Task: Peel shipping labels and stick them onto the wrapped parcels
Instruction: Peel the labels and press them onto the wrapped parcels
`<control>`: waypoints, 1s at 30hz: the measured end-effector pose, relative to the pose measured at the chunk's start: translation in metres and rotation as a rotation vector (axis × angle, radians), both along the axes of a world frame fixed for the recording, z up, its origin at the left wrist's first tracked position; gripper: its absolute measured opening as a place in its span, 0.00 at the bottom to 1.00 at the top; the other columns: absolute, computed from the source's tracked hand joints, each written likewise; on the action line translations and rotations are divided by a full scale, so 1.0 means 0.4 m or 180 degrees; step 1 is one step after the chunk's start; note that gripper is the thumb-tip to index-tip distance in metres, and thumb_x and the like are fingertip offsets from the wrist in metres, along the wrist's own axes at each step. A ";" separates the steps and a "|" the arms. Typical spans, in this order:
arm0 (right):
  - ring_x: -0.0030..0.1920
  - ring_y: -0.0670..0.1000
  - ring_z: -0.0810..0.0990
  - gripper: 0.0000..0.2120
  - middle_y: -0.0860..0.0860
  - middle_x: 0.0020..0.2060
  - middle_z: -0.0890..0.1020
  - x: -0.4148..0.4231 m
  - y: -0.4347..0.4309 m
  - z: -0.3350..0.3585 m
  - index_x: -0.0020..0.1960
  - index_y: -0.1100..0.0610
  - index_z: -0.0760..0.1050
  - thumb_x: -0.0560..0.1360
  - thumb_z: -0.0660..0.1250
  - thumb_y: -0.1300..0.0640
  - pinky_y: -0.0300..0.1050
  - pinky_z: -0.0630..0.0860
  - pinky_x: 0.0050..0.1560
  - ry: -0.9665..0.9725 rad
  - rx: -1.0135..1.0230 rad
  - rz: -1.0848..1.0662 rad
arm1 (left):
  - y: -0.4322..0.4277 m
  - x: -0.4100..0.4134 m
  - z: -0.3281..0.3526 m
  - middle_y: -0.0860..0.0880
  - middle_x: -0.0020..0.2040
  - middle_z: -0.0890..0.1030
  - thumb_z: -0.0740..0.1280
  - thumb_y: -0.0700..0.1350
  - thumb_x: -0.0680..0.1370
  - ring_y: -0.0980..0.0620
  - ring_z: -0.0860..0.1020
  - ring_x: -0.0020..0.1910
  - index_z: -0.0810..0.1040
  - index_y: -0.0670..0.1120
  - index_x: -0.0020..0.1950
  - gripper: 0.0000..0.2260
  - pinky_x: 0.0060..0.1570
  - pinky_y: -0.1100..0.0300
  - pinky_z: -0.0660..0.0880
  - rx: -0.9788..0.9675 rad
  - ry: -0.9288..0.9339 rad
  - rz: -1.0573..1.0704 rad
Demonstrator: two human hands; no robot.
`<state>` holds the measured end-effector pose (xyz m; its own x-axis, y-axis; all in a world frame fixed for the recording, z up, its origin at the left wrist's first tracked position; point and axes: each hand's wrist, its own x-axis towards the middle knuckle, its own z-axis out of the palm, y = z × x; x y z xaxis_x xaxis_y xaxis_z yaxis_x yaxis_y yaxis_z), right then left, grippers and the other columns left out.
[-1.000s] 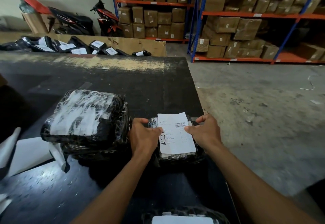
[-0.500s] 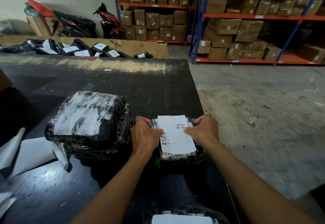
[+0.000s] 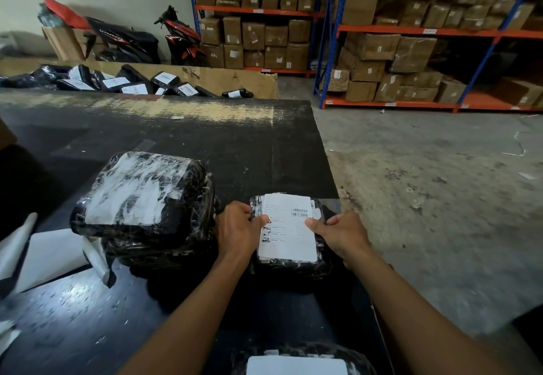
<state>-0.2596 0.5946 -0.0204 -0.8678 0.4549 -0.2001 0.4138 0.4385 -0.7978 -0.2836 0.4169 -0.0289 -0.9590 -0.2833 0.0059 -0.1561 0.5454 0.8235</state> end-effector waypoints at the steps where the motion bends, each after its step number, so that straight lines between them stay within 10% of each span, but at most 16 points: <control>1: 0.37 0.54 0.77 0.22 0.54 0.34 0.78 0.001 0.001 -0.004 0.32 0.55 0.67 0.68 0.78 0.47 0.55 0.79 0.47 0.0013 0.0000 -0.0009 | -0.002 -0.005 0.001 0.47 0.47 0.83 0.77 0.47 0.71 0.50 0.80 0.47 0.80 0.41 0.54 0.17 0.44 0.61 0.72 -0.0066 -0.0003 -0.0057; 9: 0.45 0.54 0.82 0.19 0.50 0.44 0.80 -0.022 0.023 -0.020 0.45 0.54 0.72 0.67 0.78 0.46 0.54 0.80 0.50 0.0036 0.0050 0.0167 | -0.031 -0.006 0.005 0.47 0.51 0.81 0.73 0.49 0.75 0.50 0.78 0.48 0.78 0.44 0.57 0.14 0.47 0.60 0.72 -0.0789 0.0187 -0.0621; 12: 0.44 0.49 0.80 0.08 0.47 0.41 0.80 -0.018 0.044 -0.019 0.45 0.52 0.74 0.74 0.72 0.51 0.45 0.78 0.46 0.0400 0.0560 0.0506 | -0.051 0.008 -0.018 0.45 0.61 0.80 0.63 0.52 0.80 0.45 0.78 0.60 0.79 0.41 0.62 0.18 0.61 0.53 0.73 -0.1554 0.1190 -0.1432; 14: 0.46 0.49 0.79 0.02 0.47 0.44 0.81 -0.014 0.064 -0.020 0.48 0.53 0.77 0.78 0.67 0.56 0.41 0.73 0.46 0.0901 0.1096 0.0935 | -0.068 0.013 -0.035 0.47 0.75 0.66 0.49 0.62 0.81 0.48 0.63 0.75 0.70 0.42 0.73 0.31 0.75 0.54 0.57 -0.1927 0.1231 -0.2292; 17: 0.64 0.50 0.76 0.13 0.51 0.62 0.80 -0.019 0.079 -0.034 0.63 0.56 0.78 0.81 0.60 0.57 0.38 0.67 0.63 0.1083 0.1610 0.1719 | -0.082 0.007 -0.055 0.53 0.77 0.44 0.32 0.66 0.76 0.58 0.40 0.77 0.51 0.45 0.79 0.39 0.75 0.60 0.37 -0.2328 0.0883 -0.3092; 20: 0.77 0.46 0.59 0.21 0.49 0.76 0.65 -0.037 0.067 -0.025 0.75 0.56 0.66 0.84 0.55 0.53 0.41 0.54 0.76 0.0818 0.1712 0.2246 | -0.080 -0.004 -0.053 0.53 0.77 0.43 0.31 0.65 0.75 0.61 0.38 0.76 0.51 0.45 0.79 0.39 0.72 0.67 0.33 -0.2307 0.0767 -0.3244; 30: 0.78 0.43 0.49 0.24 0.47 0.79 0.54 -0.118 0.042 -0.003 0.79 0.53 0.53 0.85 0.46 0.49 0.35 0.41 0.74 0.0303 0.2191 0.3306 | -0.088 -0.012 -0.069 0.56 0.77 0.48 0.32 0.64 0.76 0.67 0.41 0.75 0.54 0.48 0.79 0.37 0.73 0.69 0.36 -0.2033 0.0743 -0.3272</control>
